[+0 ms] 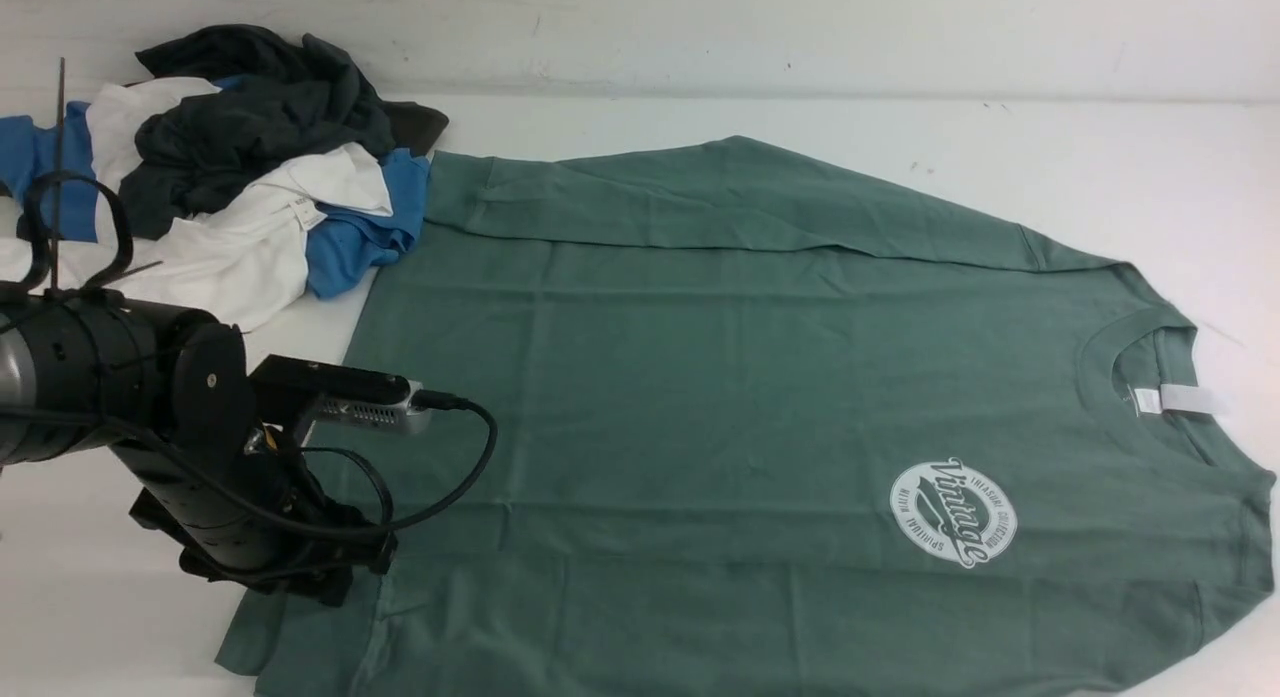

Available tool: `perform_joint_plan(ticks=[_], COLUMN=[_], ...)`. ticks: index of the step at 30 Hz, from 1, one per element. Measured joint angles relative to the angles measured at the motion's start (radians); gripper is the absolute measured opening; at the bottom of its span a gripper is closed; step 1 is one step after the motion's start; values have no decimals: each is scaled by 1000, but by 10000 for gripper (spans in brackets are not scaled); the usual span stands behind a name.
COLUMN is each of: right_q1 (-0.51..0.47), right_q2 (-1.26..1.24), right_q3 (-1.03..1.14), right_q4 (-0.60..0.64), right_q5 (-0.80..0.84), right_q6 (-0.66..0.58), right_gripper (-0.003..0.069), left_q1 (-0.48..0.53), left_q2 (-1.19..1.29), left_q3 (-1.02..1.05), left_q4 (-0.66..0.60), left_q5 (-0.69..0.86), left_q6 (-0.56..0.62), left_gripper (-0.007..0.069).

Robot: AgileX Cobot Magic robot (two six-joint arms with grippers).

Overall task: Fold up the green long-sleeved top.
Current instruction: Use the left arm to clamp the cuff closest to it, then use the left arm to drag and place the cuff at the centered position on the left edge of the fabric

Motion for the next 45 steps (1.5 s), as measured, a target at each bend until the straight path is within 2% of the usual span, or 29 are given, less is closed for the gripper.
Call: perform_joint_plan(ticks=[3, 7, 8, 9, 13, 15, 22, 28, 37, 41, 45], right_q1=[0, 0, 0, 0, 0, 0, 0, 0, 0, 0, 0], right_q2=[0, 0, 0, 0, 0, 0, 0, 0, 0, 0, 0], right_q3=[0, 0, 0, 0, 0, 0, 0, 0, 7, 23, 37], right_q4=[7, 12, 14, 14, 15, 16, 27, 37, 49, 65, 74], right_q5=[0, 0, 0, 0, -1, -1, -3, -3, -11, -23, -34], right_q6=[-5, -19, -23, -23, -26, -26, -27, -27, -27, -30, -59], right_gripper=[-15, -15, -15, -15, -15, -15, -15, -15, -15, -15, -15], left_q1=[0, 0, 0, 0, 0, 0, -1, -4, -86, -113, -128], left_q2=[3, 4, 4, 4, 4, 2, -15, -77, -159, -191, -194], left_q3=[-3, -3, -3, -3, -5, -7, -8, -7, -16, -110, -326], left_q4=[-7, -20, -29, -30, -49, -50, -51, -76, -86, -94, -96], left_q5=[-11, -13, -13, -13, 12, 35, 124, 258, 278, 303, 368], left_q6=[-2, -2, -2, -2, -2, -2, -3, -5, -5, -5, -5], left_gripper=[368, 315, 261, 254, 93, 40, 37, 37, 37, 37, 37])
